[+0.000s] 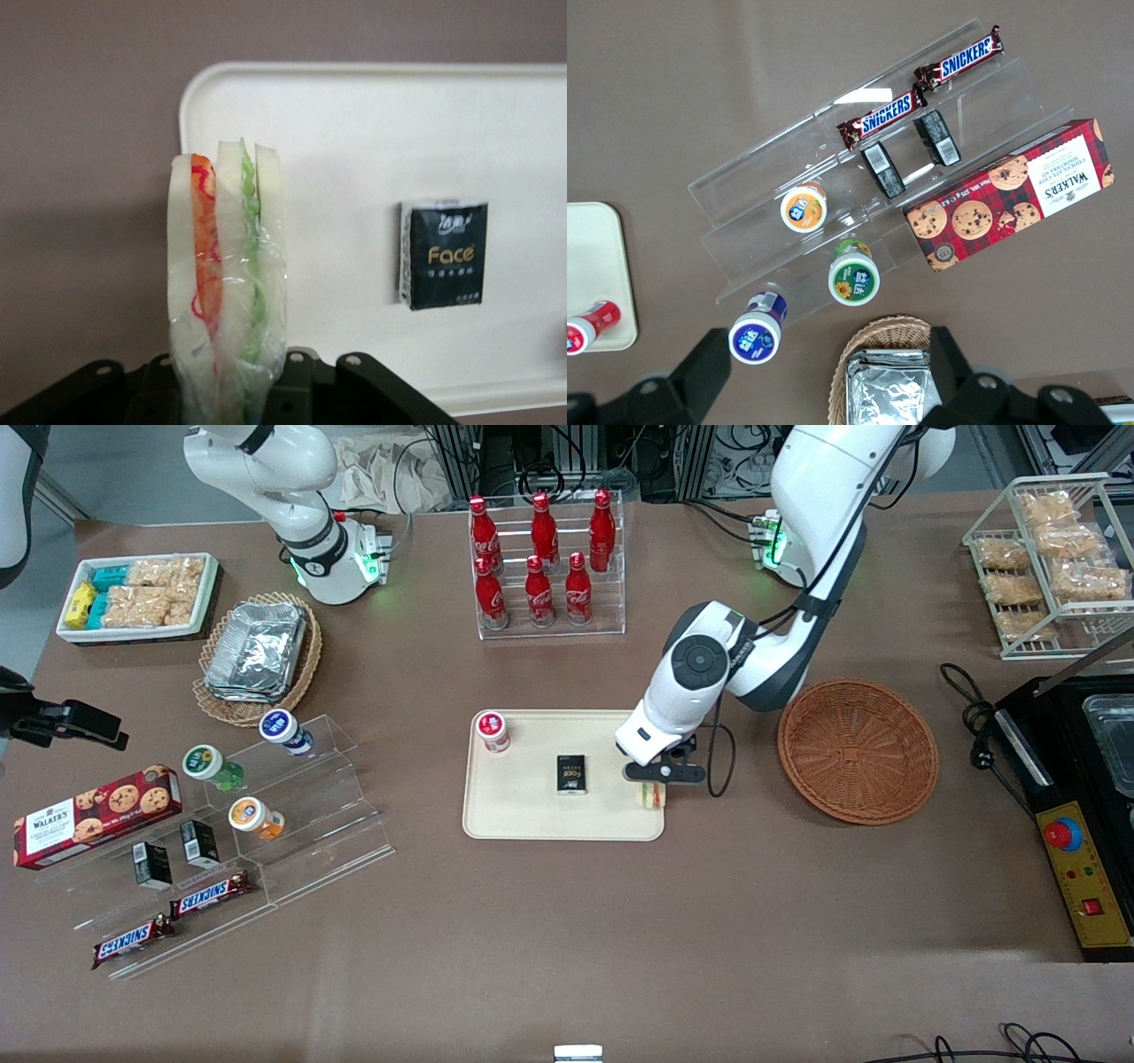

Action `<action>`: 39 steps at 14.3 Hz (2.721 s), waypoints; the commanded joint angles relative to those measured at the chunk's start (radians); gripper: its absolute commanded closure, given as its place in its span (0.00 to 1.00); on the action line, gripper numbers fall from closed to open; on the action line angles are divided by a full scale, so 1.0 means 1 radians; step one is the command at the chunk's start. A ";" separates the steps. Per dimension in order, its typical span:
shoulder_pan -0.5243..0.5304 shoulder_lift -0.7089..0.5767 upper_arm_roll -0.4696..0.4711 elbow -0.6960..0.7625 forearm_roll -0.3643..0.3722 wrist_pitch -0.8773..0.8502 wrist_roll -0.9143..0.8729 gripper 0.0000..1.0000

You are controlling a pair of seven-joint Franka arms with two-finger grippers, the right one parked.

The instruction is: Place sandwich from basket to tray

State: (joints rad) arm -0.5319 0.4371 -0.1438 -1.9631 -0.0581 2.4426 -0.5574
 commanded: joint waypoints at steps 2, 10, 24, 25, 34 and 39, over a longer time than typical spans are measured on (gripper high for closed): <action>-0.031 0.026 0.009 -0.008 0.014 0.039 -0.016 1.00; -0.023 0.069 0.018 -0.019 0.029 0.115 -0.015 0.70; 0.058 -0.076 0.020 0.018 0.026 -0.049 -0.047 0.00; 0.078 -0.110 0.020 0.038 0.026 -0.118 -0.042 0.00; 0.370 -0.251 0.021 0.355 0.030 -0.536 0.213 0.00; 0.522 -0.287 0.020 0.412 0.027 -0.594 0.344 0.00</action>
State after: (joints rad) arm -0.0455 0.1685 -0.1058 -1.5851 -0.0357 1.9076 -0.2297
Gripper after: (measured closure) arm 0.000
